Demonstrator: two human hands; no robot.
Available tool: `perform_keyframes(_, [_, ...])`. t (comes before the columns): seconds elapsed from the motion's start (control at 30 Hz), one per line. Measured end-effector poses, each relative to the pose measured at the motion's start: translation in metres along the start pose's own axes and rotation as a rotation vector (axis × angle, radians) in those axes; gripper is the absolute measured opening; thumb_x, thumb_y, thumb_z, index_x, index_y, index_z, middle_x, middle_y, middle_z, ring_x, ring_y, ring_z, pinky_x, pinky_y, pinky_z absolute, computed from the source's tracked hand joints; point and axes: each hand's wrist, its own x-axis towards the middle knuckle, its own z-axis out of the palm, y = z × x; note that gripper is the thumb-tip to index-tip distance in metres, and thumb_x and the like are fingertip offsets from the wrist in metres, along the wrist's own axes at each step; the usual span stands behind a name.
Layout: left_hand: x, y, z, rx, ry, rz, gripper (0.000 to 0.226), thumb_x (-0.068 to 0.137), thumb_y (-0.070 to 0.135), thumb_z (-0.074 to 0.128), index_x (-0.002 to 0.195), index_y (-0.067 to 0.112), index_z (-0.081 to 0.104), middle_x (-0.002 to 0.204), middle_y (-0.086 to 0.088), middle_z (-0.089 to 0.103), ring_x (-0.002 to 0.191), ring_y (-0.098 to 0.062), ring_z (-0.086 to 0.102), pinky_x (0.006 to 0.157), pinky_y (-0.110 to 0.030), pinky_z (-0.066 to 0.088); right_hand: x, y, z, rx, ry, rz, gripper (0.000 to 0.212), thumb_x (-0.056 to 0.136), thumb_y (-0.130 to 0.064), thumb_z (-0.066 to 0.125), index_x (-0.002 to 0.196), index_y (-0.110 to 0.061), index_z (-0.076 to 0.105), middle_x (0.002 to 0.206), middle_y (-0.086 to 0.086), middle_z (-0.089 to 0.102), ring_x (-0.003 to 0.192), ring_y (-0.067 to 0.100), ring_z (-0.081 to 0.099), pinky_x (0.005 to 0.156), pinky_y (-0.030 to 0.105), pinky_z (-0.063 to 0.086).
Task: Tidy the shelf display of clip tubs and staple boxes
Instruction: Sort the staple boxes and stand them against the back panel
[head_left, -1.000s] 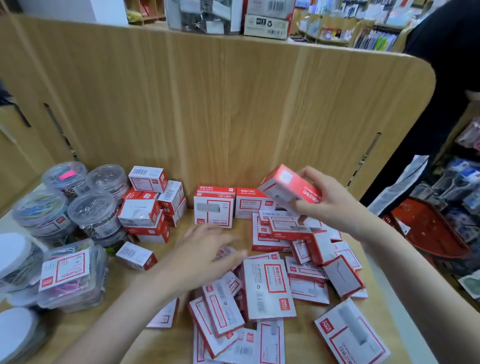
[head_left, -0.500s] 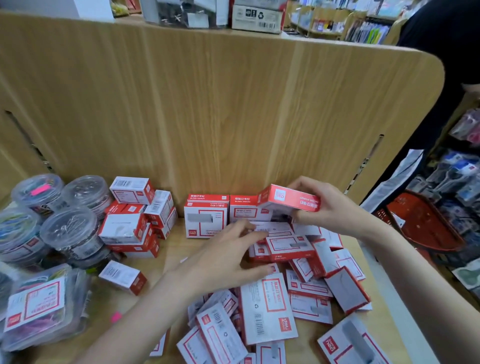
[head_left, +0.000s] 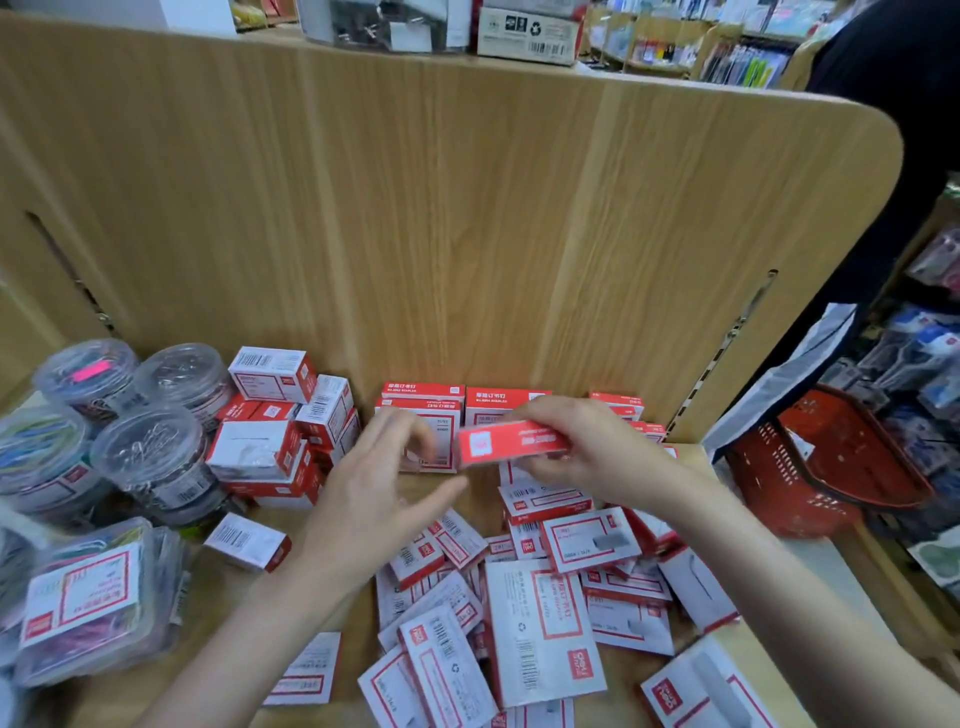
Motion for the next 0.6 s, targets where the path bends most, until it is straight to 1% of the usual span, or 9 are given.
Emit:
perform_keyframes(0.07, [-0.001,0.001,-0.001,0.077,-0.032,0.021,0.046,0.07,0.045,0.067,0.106,0.031,0.042,0.106,0.019,0.047,0.101,0.0,0.049,0.081,-0.015,0.042,0.001,-0.003,0.011,0.001,-0.025,-0.026,0.028,0.077,-0.018,0.066,0.105,-0.014,0.064,0.098,-0.002,0.067,0.087,0.006,0.058,0.074,0.018,0.044])
perform_keyframes(0.1, [-0.002,0.002,-0.001,0.116,-0.08,0.048,0.049,0.072,0.041,0.068,0.112,0.034,0.041,0.109,0.021,0.046,0.105,0.002,0.047,0.084,-0.018,0.043,0.001,-0.005,0.011,0.08,-0.037,0.008,0.029,0.076,-0.018,0.07,0.105,-0.014,0.065,0.099,0.0,0.067,0.088,0.01,0.06,0.076,0.02,0.048])
perform_keyframes(0.2, [-0.003,-0.001,-0.002,0.18,-0.15,0.13,0.035,0.076,0.04,0.057,0.109,0.038,0.046,0.102,0.023,0.056,0.099,0.003,0.051,0.078,-0.019,0.049,-0.004,-0.008,-0.008,0.259,-0.013,0.153,0.025,0.079,-0.022,0.071,0.103,-0.016,0.066,0.099,-0.008,0.066,0.091,0.002,0.061,0.077,0.017,0.049])
perform_keyframes(0.27, [-0.003,-0.004,-0.005,0.182,-0.164,0.119,0.034,0.077,0.044,0.052,0.109,0.033,0.052,0.1,0.018,0.061,0.096,0.002,0.054,0.076,-0.023,0.051,-0.009,0.0,-0.023,0.026,0.011,0.211,0.018,0.085,-0.025,0.063,0.102,-0.018,0.066,0.097,-0.011,0.065,0.091,0.004,0.059,0.075,0.016,0.041])
perform_keyframes(0.3, [-0.003,-0.006,-0.008,0.184,-0.166,0.113,0.037,0.077,0.045,0.05,0.11,0.029,0.056,0.101,0.016,0.062,0.095,0.001,0.054,0.076,-0.025,0.052,-0.009,0.004,-0.026,-0.138,-0.042,0.221,0.018,0.086,-0.023,0.06,0.103,-0.018,0.065,0.099,-0.008,0.065,0.093,0.008,0.057,0.076,0.018,0.038])
perform_keyframes(0.37, [0.0,-0.009,-0.015,0.192,-0.184,0.111,0.045,0.077,0.047,0.048,0.111,0.022,0.061,0.102,0.013,0.063,0.095,0.0,0.054,0.075,-0.028,0.052,-0.009,0.007,-0.021,-0.34,-0.222,0.234,0.026,0.087,-0.019,0.057,0.113,-0.02,0.059,0.106,-0.003,0.057,0.099,0.011,0.047,0.088,0.025,0.034])
perform_keyframes(0.4, [0.002,-0.009,-0.019,0.201,-0.202,0.116,0.047,0.077,0.047,0.047,0.112,0.02,0.062,0.103,0.013,0.063,0.096,-0.001,0.053,0.075,-0.027,0.051,-0.009,0.006,-0.017,-0.392,-0.297,0.263,0.032,0.086,-0.019,0.057,0.118,-0.023,0.055,0.107,0.0,0.05,0.103,0.015,0.042,0.094,0.031,0.034])
perform_keyframes(0.47, [0.005,-0.01,-0.024,0.229,-0.228,0.145,0.047,0.077,0.045,0.046,0.112,0.018,0.063,0.103,0.013,0.061,0.097,-0.002,0.05,0.074,-0.025,0.048,-0.004,0.003,-0.017,-0.488,-0.377,0.306,0.039,0.085,-0.023,0.057,0.122,-0.03,0.048,0.106,0.001,0.037,0.106,0.022,0.039,0.095,0.04,0.038])
perform_keyframes(0.6, [0.008,-0.011,-0.024,0.282,-0.316,0.101,0.048,0.079,0.045,0.049,0.12,0.021,0.059,0.107,0.015,0.056,0.102,-0.003,0.051,0.081,-0.024,0.044,0.008,-0.002,-0.027,-0.556,-0.476,0.378,0.046,0.083,-0.047,0.058,0.125,-0.033,0.045,0.103,0.0,0.034,0.102,0.023,0.039,0.09,0.043,0.043])
